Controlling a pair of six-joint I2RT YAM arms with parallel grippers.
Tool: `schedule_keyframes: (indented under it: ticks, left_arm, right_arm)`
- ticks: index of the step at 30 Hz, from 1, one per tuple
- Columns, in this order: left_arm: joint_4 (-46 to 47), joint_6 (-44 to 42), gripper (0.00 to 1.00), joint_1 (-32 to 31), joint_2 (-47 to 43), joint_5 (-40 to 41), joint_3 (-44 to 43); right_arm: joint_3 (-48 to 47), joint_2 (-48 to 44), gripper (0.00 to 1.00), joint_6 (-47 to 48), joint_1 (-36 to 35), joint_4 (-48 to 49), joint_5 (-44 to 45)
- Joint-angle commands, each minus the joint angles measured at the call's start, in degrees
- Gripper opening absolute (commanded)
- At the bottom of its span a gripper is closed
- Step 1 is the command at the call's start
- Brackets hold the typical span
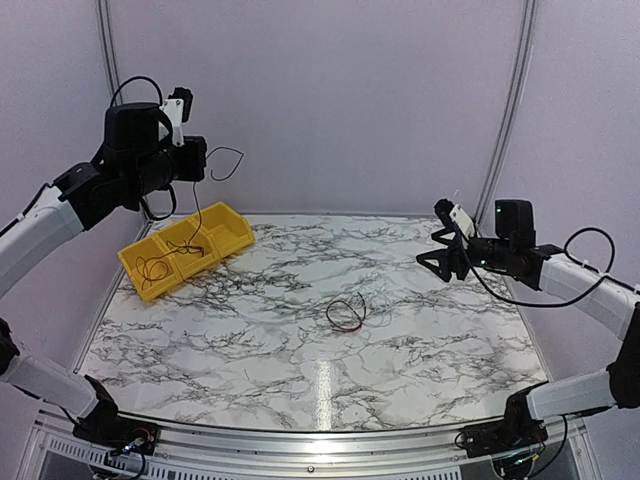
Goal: Untangle the cables
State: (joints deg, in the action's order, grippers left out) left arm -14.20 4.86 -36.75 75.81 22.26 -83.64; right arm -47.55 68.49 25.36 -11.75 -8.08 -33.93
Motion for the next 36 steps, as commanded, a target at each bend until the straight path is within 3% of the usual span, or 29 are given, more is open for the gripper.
schedule_keyframes:
  ticks: [1, 27, 36]
  left_arm:
    - [-2.3, -0.7, 0.0, 2.4, 0.9, -0.1, -2.5]
    - [-3.4, -1.7, 0.0, 19.4, 12.4, -9.8, -16.0]
    - [-2.7, 0.3, 0.0, 26.8, 15.5, -13.9, -15.8]
  right_arm:
    - [-2.8, -0.1, 0.8, 1.0, 0.1, 2.5, -3.4]
    - [-2.9, 2.8, 0.78, 6.4, 0.1, 0.0, -4.8]
    - [-3.1, 3.0, 0.77, 7.2, 0.1, -0.5, -4.7]
